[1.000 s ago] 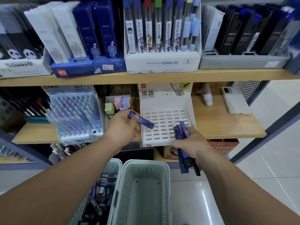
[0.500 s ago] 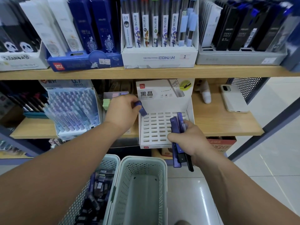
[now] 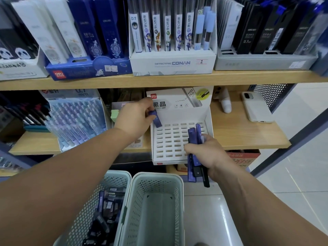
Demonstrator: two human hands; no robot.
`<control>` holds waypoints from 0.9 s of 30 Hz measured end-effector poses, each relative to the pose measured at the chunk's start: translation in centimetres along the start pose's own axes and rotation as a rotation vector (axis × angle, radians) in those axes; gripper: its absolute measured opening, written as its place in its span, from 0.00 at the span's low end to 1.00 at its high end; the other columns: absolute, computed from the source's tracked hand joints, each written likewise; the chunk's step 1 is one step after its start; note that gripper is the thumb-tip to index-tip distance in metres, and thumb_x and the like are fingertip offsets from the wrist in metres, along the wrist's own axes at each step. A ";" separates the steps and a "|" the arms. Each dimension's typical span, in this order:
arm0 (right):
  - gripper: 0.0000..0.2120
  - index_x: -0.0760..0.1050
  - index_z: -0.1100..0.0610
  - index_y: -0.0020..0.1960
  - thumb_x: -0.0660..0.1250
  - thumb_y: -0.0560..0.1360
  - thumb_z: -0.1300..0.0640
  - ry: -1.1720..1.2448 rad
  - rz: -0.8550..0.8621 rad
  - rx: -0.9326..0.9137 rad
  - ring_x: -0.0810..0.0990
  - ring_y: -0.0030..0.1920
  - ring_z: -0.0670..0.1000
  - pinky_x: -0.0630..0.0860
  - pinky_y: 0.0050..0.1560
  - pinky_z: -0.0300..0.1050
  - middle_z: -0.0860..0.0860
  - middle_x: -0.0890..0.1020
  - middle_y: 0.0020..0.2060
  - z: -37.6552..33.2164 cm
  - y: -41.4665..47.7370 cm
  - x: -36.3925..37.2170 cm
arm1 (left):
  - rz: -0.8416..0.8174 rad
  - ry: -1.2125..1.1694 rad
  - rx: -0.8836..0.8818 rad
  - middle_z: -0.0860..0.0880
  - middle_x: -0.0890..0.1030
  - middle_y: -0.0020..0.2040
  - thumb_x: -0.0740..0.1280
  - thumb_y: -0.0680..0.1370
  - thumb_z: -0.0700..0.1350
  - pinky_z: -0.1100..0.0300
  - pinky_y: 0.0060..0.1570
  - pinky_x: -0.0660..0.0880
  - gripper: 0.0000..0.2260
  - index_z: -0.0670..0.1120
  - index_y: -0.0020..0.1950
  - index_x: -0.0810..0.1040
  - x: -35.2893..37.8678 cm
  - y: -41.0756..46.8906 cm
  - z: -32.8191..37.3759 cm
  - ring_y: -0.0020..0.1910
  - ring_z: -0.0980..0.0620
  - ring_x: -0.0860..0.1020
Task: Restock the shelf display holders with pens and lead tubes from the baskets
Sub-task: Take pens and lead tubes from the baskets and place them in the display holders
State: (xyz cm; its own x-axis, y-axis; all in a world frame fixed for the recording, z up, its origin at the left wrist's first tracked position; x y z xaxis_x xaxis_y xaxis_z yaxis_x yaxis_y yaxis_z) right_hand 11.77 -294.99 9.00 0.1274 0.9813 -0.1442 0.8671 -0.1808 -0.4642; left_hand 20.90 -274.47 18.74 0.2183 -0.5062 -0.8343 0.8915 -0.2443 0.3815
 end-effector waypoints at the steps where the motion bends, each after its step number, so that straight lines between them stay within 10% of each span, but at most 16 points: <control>1: 0.18 0.75 0.64 0.54 0.71 0.65 0.64 -0.001 0.000 0.000 0.79 0.39 0.55 0.81 0.46 0.67 0.55 0.81 0.39 -0.1 0.0 0.0 | -0.010 0.004 0.019 0.47 0.82 0.44 0.74 0.75 0.41 0.51 0.44 0.79 0.06 0.45 0.49 0.78 0.1 0.1 0.1 0.43 0.45 0.80; 21: 0.09 0.79 0.59 0.47 0.72 0.68 0.67 0.105 -0.019 -0.025 0.84 0.36 0.53 0.84 0.46 0.63 0.52 0.85 0.35 -0.5 0.4 0.2 | -0.095 0.021 0.035 0.47 0.84 0.49 0.72 0.77 0.42 0.47 0.48 0.80 0.02 0.46 0.49 0.81 1.5 1.7 -0.5 0.48 0.46 0.80; 27: 0.08 0.75 0.55 0.42 0.70 0.70 0.66 0.194 -0.064 -0.053 0.80 0.26 0.46 0.78 0.28 0.45 0.47 0.82 0.28 -0.8 0.6 0.5 | -0.110 0.204 0.104 0.44 0.80 0.57 0.70 0.77 0.41 0.47 0.50 0.79 0.08 0.44 0.54 0.85 1.9 1.3 0.4 0.53 0.41 0.80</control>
State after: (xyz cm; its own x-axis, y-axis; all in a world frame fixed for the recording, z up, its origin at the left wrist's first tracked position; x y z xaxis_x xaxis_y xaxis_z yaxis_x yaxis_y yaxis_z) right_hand 12.68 -294.60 9.35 0.1576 0.9858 0.0575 0.8998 -0.1194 -0.4197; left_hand 22.36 -276.09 17.79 0.2075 -0.2971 -0.9320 0.8710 -0.3775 0.3142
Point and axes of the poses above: each hand's wrist, its own y-axis towards the middle knuckle, its own x-axis out of the palm, z = x × y, the point moved 8 cm from there along y, towards the middle knuckle
